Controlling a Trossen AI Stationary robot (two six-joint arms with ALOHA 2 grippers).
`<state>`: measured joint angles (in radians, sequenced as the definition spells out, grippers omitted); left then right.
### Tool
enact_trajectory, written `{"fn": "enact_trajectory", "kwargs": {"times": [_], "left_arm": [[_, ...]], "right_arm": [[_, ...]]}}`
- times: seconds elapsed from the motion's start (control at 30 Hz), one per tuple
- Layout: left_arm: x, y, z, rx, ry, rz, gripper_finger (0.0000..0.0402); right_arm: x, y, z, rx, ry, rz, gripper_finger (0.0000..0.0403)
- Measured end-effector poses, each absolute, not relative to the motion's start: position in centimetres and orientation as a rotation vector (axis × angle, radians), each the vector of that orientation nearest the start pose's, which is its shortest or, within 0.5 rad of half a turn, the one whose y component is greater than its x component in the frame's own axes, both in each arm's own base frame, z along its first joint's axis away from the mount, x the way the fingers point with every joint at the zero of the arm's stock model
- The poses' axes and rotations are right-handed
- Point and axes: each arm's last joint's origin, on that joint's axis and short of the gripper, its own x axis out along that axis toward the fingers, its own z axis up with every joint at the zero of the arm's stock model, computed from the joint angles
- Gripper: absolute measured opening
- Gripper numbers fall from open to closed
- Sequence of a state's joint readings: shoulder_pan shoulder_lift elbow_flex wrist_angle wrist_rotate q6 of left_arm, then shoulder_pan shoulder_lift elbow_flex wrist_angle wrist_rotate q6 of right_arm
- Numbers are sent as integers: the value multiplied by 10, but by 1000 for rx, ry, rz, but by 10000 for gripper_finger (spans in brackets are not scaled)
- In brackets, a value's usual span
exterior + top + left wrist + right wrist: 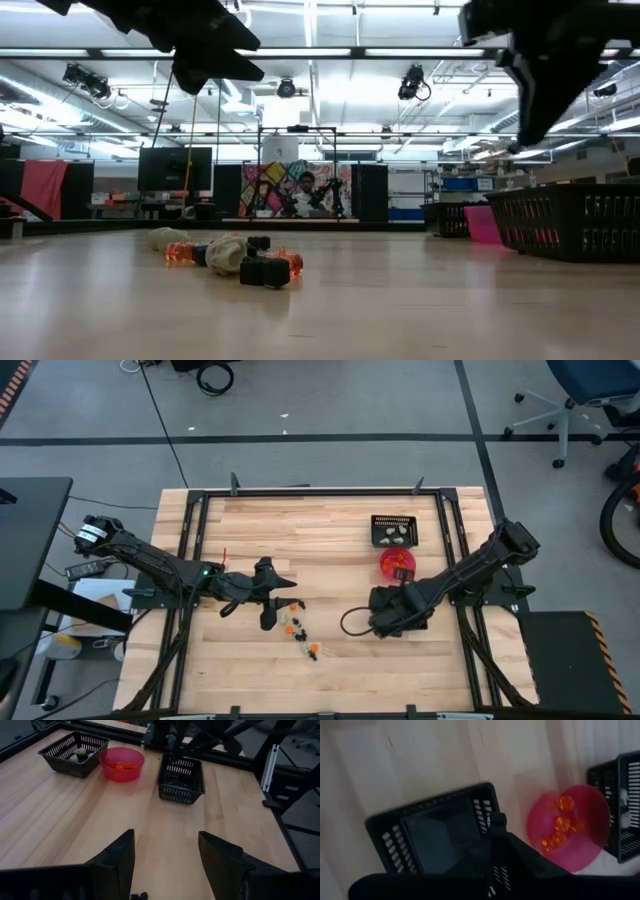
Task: Sort Halloween decoration
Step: Put the black skeleton toy into the bottom black bin
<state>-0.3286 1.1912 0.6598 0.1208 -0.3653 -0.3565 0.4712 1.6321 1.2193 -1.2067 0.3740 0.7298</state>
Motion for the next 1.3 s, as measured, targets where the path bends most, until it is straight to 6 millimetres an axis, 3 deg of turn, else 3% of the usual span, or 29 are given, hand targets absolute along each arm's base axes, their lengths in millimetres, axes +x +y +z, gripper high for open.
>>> {"fn": "enact_trajectory", "kwargs": {"times": [0.23, 0.8, 1.3], "left_arm": [[241, -71, 240, -212, 352, 120, 192], [244, -62, 242, -187, 327, 166, 192], [246, -56, 242, -172, 327, 187, 192]], "right_arm": [[243, 116, 212, -101, 1443, -452, 48], [226, 110, 172, 14, 1587, -403, 48], [224, 88, 161, 197, 1360, -306, 64]]}}
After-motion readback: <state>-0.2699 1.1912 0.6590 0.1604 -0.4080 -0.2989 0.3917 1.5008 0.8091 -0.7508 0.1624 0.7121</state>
